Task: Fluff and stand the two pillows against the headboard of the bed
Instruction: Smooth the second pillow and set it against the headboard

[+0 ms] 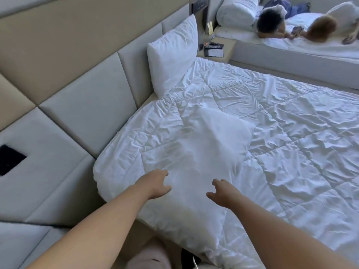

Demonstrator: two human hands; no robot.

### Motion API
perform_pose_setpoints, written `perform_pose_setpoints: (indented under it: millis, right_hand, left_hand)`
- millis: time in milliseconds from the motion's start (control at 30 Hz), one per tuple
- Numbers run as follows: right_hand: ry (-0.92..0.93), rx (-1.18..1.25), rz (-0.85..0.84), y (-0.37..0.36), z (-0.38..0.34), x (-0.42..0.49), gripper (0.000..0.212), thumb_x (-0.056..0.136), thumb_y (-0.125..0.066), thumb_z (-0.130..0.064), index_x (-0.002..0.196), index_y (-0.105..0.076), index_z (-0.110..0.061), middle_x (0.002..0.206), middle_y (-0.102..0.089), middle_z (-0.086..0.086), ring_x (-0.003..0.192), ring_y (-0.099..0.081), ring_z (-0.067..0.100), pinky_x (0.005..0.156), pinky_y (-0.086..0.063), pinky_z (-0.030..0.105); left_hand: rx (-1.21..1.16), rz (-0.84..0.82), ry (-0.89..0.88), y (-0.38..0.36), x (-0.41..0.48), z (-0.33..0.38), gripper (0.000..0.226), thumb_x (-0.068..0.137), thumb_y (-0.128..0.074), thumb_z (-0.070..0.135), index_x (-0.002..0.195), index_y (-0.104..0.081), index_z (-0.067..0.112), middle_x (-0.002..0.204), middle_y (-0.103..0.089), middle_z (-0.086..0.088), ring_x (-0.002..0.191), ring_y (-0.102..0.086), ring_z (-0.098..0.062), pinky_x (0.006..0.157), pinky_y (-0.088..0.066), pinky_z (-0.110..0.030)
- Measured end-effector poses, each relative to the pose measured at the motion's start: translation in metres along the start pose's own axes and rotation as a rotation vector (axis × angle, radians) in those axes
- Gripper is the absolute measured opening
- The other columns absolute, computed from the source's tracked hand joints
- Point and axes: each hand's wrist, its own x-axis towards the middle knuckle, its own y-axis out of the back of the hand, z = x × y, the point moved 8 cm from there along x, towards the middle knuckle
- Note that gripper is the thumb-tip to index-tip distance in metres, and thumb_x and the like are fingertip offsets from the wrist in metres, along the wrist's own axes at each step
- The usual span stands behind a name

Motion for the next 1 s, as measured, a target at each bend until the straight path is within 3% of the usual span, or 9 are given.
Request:
perform_pose_setpoints:
  millis: [233,433,533,667,833,1000]
  right_hand:
    - [-0.271,0.221,0.101,-0.001,0.028,0.049,0.062,0.096,-0.052,-0.050,0.144,-0.036,-0.014,0.140,-0.043,0.010,0.116,-0.056,0.027,0.082,-0.048,0.035]
    - [-0.452,0.317,0.334,-0.033,0.047,0.071,0.082,0.096,-0.051,-0.055,0.159,-0.012,-0.021,0.164,-0.011,0.012,0.147,-0.026,0.032,0.110,-0.040,0.045]
    - [-0.468,0.322,0.487,-0.051,0.051,0.085,0.083,0.094,-0.047,-0.058,0.160,-0.011,-0.021,0.166,-0.009,0.013,0.150,-0.021,0.033,0.115,-0.034,0.049]
    - [-0.443,0.345,0.554,-0.092,0.056,0.109,0.085,0.089,-0.029,-0.067,0.161,-0.007,-0.026,0.168,0.000,0.008,0.154,-0.011,0.029,0.120,-0.025,0.053]
    - [-0.452,0.381,0.649,-0.125,0.059,0.134,0.083,0.091,-0.036,-0.059,0.161,-0.009,-0.023,0.168,-0.005,0.010,0.154,-0.010,0.031,0.122,-0.020,0.056]
    - [-0.465,0.381,0.642,-0.156,0.060,0.140,0.083,0.090,-0.035,-0.056,0.161,-0.007,-0.024,0.169,-0.002,0.008,0.155,-0.006,0.030,0.122,-0.012,0.057]
  left_hand:
    - [0.043,-0.077,-0.157,0.009,0.109,-0.007,0.066,0.094,-0.051,0.053,0.149,-0.036,0.021,0.153,-0.040,0.001,0.137,-0.043,-0.021,0.108,-0.041,-0.038]
    - [0.083,0.037,-0.293,-0.007,0.186,-0.004,0.078,0.095,-0.042,0.062,0.157,-0.015,0.024,0.164,-0.015,-0.002,0.149,-0.020,-0.024,0.117,-0.032,-0.042]
    - [0.084,0.103,-0.282,-0.033,0.212,-0.010,0.080,0.093,-0.026,0.070,0.158,0.000,0.032,0.167,0.004,0.001,0.153,-0.002,-0.026,0.121,-0.019,-0.048]
    - [0.079,0.145,-0.303,-0.085,0.234,-0.023,0.082,0.084,-0.009,0.076,0.155,0.015,0.041,0.164,0.022,0.010,0.152,0.014,-0.022,0.120,-0.006,-0.058]
    - [0.030,0.241,-0.312,-0.128,0.252,-0.031,0.079,0.092,-0.023,0.067,0.157,0.010,0.036,0.166,0.016,0.009,0.153,0.014,-0.020,0.119,-0.005,-0.062]
    - [0.040,0.254,-0.307,-0.165,0.252,-0.044,0.078,0.094,-0.024,0.061,0.156,0.013,0.033,0.167,0.013,0.001,0.153,0.011,-0.025,0.120,-0.007,-0.060]
